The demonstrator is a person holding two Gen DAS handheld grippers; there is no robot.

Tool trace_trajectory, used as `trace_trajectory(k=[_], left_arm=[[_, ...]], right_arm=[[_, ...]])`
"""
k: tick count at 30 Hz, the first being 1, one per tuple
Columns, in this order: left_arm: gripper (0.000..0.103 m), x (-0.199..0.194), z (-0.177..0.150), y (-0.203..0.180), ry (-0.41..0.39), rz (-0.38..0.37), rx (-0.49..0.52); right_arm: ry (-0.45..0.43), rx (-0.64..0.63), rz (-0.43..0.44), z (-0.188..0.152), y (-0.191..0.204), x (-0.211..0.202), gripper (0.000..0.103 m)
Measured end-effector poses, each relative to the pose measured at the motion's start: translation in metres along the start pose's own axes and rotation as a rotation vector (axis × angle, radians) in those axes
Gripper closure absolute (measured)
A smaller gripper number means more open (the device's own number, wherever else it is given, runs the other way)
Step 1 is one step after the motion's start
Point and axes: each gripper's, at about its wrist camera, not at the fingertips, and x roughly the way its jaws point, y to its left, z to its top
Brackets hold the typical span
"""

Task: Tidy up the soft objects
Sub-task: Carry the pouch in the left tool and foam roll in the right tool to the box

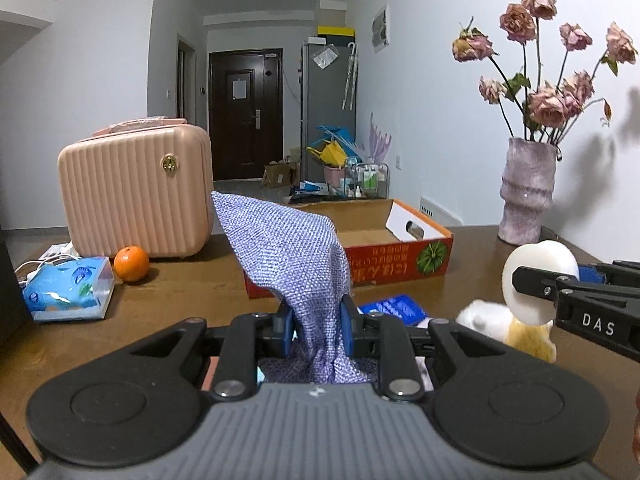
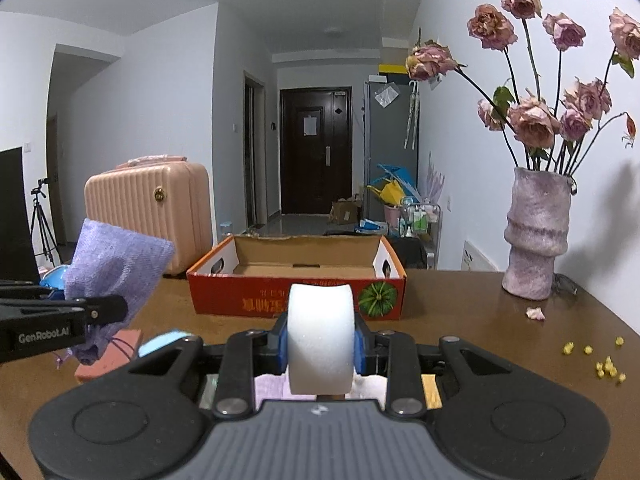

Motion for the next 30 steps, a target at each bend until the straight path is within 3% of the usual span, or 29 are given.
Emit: trace_trajectory(k=[14, 30], left_arm=[[0.080, 0.041, 0.031, -0.006, -0.041, 0.007, -0.069], [0.080, 0.101, 0.062, -0.010, -0.076, 0.030, -0.089]], right_arm=[[-0.042, 0.008, 0.001, 0.030, -0.010, 0.047, 0.074], [-0.032, 0.020, -0.012, 0.063, -0.025, 0.116, 0.074]])
